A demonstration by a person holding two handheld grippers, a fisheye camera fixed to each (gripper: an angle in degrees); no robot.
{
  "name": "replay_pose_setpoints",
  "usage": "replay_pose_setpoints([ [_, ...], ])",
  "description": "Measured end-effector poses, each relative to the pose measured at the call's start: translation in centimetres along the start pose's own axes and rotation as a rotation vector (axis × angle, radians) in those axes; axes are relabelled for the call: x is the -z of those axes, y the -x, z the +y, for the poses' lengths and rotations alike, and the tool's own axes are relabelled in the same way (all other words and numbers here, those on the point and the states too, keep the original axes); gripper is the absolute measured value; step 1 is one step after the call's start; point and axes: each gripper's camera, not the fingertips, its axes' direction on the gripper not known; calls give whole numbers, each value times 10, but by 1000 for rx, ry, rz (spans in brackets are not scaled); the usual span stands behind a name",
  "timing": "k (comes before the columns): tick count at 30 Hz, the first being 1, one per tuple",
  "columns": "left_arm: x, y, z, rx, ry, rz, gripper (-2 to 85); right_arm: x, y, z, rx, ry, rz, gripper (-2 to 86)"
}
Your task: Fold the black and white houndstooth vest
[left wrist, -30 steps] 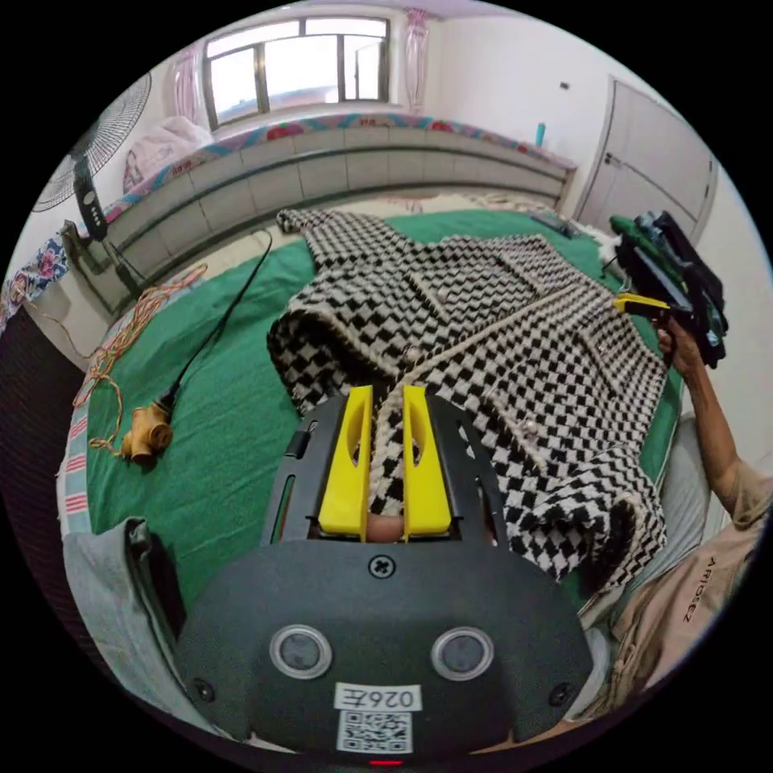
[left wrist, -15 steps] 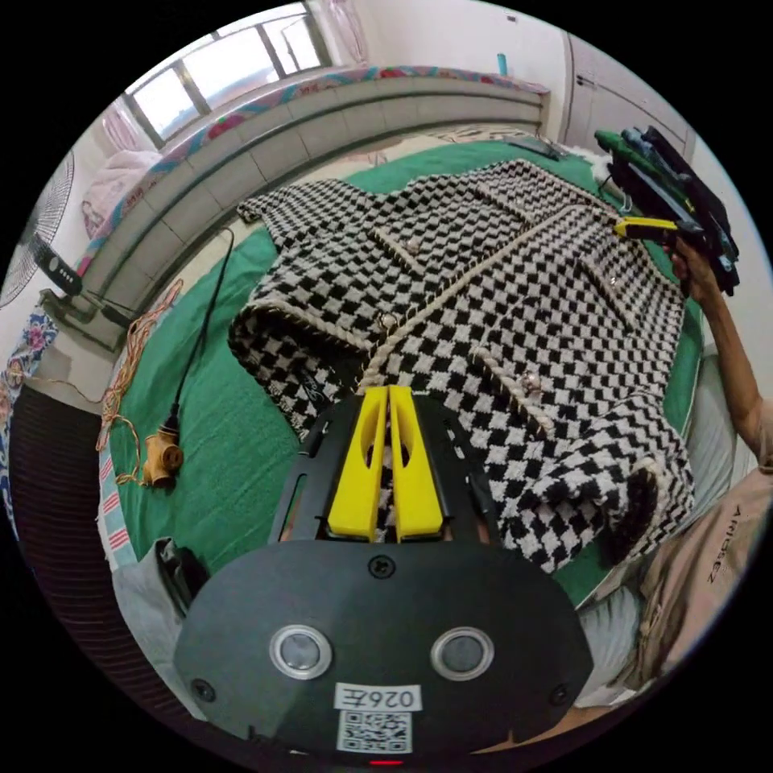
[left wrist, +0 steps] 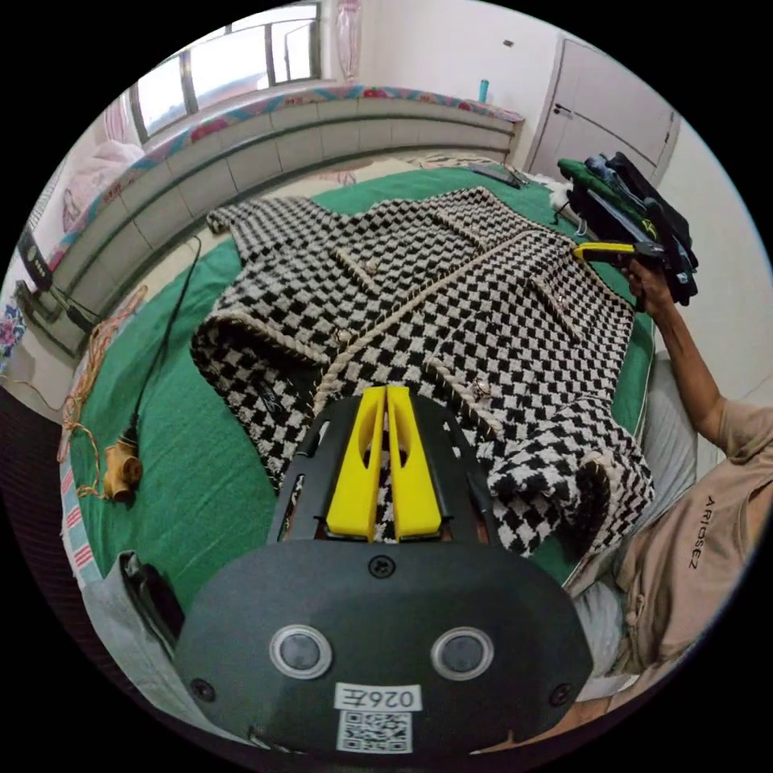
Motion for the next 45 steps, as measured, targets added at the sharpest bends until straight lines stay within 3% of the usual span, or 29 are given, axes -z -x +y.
replay_pose_setpoints([
  [2, 24, -9, 11, -51, -115, 9, -10, -12, 7, 1, 1, 80, 1, 4],
  [7, 56, -18, 34, -86, -269, 228, -7, 40, 54, 10, -7, -128, 118, 61],
  [11, 84, -59, 48, -316, -360, 264, 18, 110, 142, 38, 330, -342, -136, 54],
  [15, 82, -99, 56, -463, -238, 215, 73, 142, 258, 98, 759, -369, -453, 48],
  [21, 69, -117, 60, -504, -99, 241, 96, 104, 415, 160, 1135, -186, -188, 146],
  [23, 73, -112, 58, -487, -104, 279, 111, 85, 441, 162, 1159, -137, -80, 121],
  [24, 75, -110, 57, -479, -114, 286, 114, 78, 450, 162, 1166, -158, 34, 59],
  [26, 81, -100, 56, -434, -171, 281, 149, 84, 453, 158, 1180, -207, 91, 18],
  [31, 100, -71, 49, -306, -301, 169, 268, 140, 413, 102, 1000, -319, -146, 9],
  [35, 133, -44, 44, -150, -641, 110, 211, 150, 344, -1, 668, -421, -415, 22],
  [37, 128, -40, 36, -125, -716, 79, 184, 116, 325, -59, 569, -394, -331, 56],
  [39, 108, -42, 17, -137, -645, 33, 154, 53, 301, -131, 440, -198, -229, 104],
  [42, 43, -58, -26, -288, -248, -62, 57, 11, 278, -156, 355, -154, -414, 101],
  [44, -35, -64, -45, -388, 216, -134, 9, -13, 282, -152, 377, -165, -440, 81],
  [45, -40, -64, -46, -399, 186, -137, 5, -40, 292, -150, 429, -102, -373, 63],
])
